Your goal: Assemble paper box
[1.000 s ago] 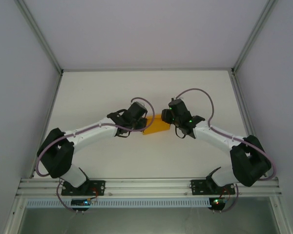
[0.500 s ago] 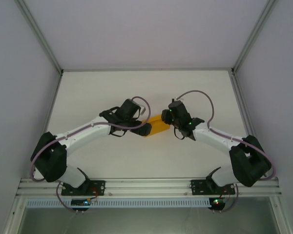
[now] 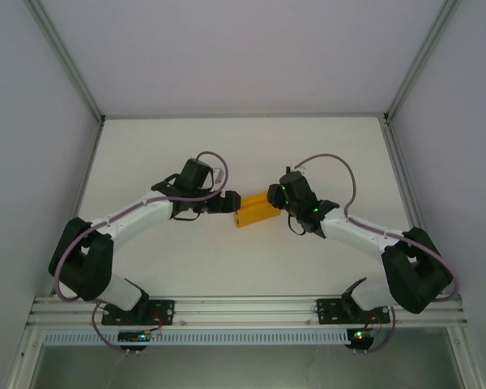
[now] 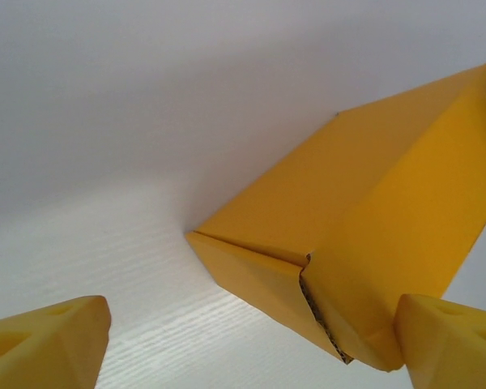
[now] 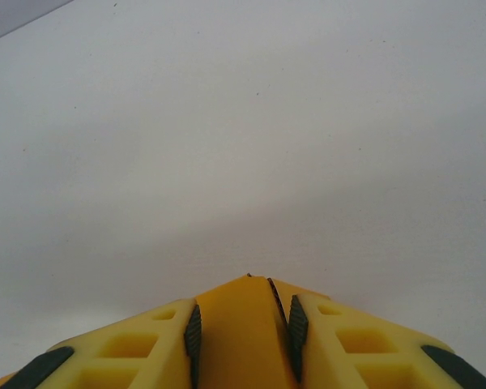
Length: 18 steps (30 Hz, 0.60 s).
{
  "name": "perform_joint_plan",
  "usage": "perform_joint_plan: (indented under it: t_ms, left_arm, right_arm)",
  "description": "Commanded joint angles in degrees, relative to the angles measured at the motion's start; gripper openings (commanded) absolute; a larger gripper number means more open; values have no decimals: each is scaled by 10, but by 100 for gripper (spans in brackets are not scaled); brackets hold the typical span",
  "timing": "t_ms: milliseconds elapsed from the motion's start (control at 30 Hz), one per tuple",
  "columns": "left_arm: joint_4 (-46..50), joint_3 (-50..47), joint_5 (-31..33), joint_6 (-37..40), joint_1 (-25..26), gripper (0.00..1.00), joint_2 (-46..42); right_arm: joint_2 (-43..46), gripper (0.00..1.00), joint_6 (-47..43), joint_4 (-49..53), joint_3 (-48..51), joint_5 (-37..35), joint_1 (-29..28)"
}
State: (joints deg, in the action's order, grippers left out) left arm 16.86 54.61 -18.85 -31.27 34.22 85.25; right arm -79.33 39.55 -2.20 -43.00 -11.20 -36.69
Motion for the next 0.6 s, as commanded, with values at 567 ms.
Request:
perform_joint_plan:
  t_ms: [567]
  left_arm:
    - [-97, -79, -72, -66, -39, 47, 53]
  right_arm:
    - [54, 43, -103, 134, 59, 107, 65]
